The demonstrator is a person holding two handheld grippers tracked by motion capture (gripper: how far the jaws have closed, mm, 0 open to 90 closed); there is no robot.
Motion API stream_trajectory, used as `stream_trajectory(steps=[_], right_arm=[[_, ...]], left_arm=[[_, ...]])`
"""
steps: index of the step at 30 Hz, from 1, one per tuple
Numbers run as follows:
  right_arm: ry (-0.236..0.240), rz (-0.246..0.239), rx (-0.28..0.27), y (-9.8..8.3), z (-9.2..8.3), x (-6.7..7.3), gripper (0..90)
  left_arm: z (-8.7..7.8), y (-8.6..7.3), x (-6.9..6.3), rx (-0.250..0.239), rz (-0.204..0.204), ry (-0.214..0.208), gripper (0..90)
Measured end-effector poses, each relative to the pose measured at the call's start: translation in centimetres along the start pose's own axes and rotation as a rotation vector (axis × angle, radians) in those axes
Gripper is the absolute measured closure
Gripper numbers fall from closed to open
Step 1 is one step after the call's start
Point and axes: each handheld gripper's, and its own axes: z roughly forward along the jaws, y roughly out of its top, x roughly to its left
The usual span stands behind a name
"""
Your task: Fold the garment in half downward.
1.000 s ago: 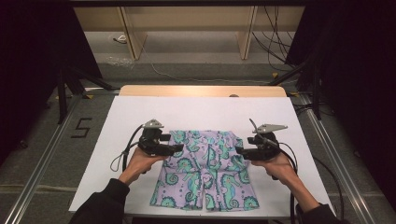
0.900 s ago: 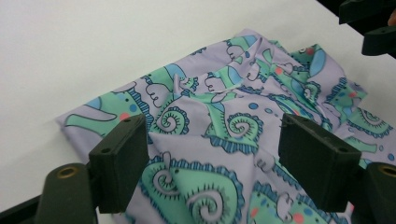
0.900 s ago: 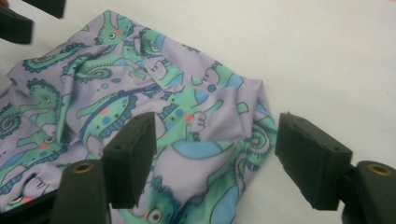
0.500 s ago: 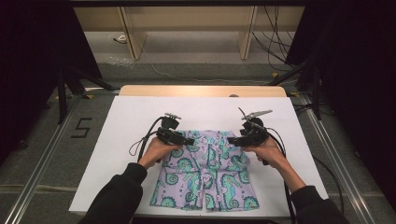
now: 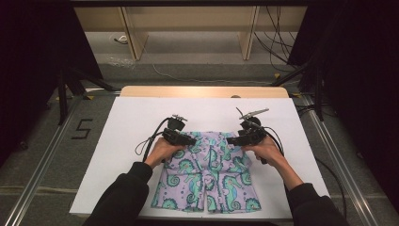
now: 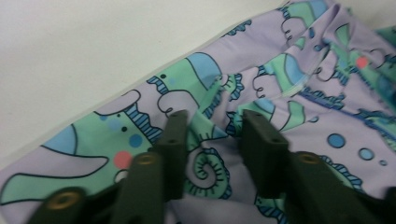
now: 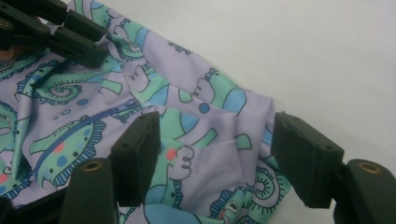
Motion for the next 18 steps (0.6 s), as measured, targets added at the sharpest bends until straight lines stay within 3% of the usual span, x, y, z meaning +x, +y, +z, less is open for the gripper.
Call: stream_trajectory(steps=[2, 4, 11, 18], right_arm=[[0.007, 0.005, 0.003, 0.0, 0.1, -0.2, 36.5], [0.015, 0.01, 0.008, 0.0, 0.3, -0.4, 39.7], [0.042, -0.002, 0.052, 0.1, 1.1, -0.6, 46.0], [0.071, -0.015, 0.12, 0.2, 2.4, -0.4, 49.5]], left_arm=[[0.0, -0.1, 0.0, 0.004, 0.016, 0.013, 79.4], [-0.1, -0.1, 0.0, -0.008, 0.022, 0.012, 82.7], [-1.2, 0.0, -0.3, -0.048, 0.051, -0.002, 85.2], [-1.7, -0.2, -0.3, -0.06, 0.051, -0.02, 85.3]])
